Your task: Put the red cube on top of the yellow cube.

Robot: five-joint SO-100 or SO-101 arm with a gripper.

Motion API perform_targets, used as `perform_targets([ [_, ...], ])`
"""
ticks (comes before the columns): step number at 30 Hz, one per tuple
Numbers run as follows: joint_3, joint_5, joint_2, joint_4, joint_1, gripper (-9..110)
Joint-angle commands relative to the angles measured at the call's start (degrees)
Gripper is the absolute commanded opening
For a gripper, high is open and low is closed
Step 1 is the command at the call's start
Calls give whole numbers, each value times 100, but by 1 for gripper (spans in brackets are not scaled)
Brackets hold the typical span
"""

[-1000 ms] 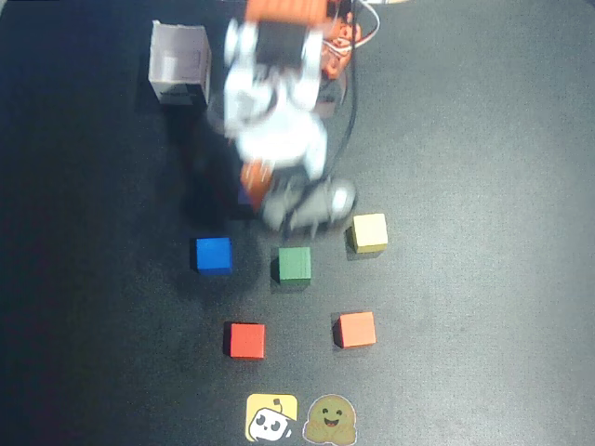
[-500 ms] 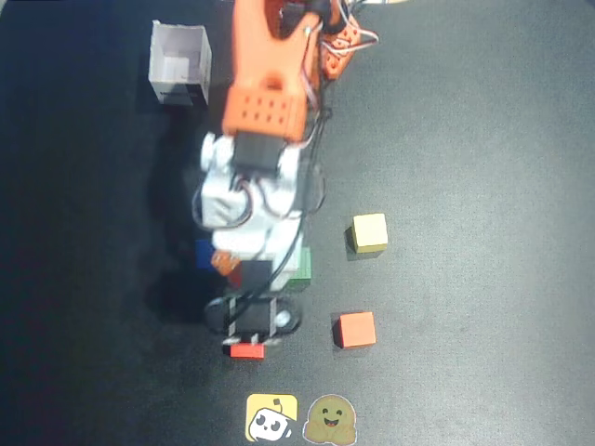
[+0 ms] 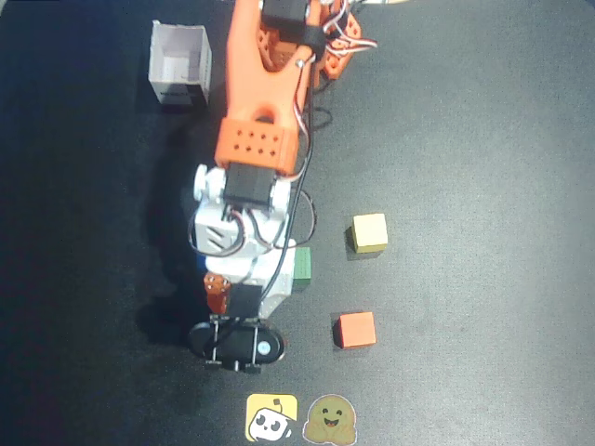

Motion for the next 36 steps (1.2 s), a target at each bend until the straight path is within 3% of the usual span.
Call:
perform_targets([
  [1, -360, 79, -97, -9, -53, 16],
  [5, -413, 229, -308, -26, -79, 21],
  [36, -536, 457, -1318, -896, -220, 21],
])
